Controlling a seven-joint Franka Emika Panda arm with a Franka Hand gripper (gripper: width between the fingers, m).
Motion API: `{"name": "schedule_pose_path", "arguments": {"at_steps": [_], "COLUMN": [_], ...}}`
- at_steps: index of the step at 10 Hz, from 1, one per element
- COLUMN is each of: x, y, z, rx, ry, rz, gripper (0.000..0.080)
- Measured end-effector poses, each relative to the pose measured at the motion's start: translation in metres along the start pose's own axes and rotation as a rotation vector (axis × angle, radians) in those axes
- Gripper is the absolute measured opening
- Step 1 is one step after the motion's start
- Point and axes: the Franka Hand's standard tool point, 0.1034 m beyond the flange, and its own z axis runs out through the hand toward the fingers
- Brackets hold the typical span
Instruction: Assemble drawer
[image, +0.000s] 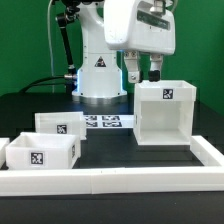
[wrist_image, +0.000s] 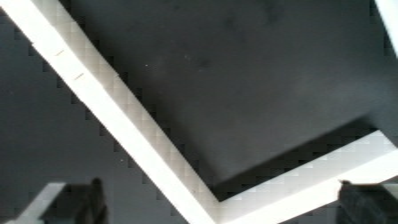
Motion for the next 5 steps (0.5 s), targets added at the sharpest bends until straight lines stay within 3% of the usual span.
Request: {"name": "schedule_pose_path", "arguments": {"at_steps": [5], "x": [-0.0002], "y": [-0.0005], "z": [0.0007], "rx": [0.001], "ry": [-0.001], "rz": [0.006], "gripper": [0.0650]}}
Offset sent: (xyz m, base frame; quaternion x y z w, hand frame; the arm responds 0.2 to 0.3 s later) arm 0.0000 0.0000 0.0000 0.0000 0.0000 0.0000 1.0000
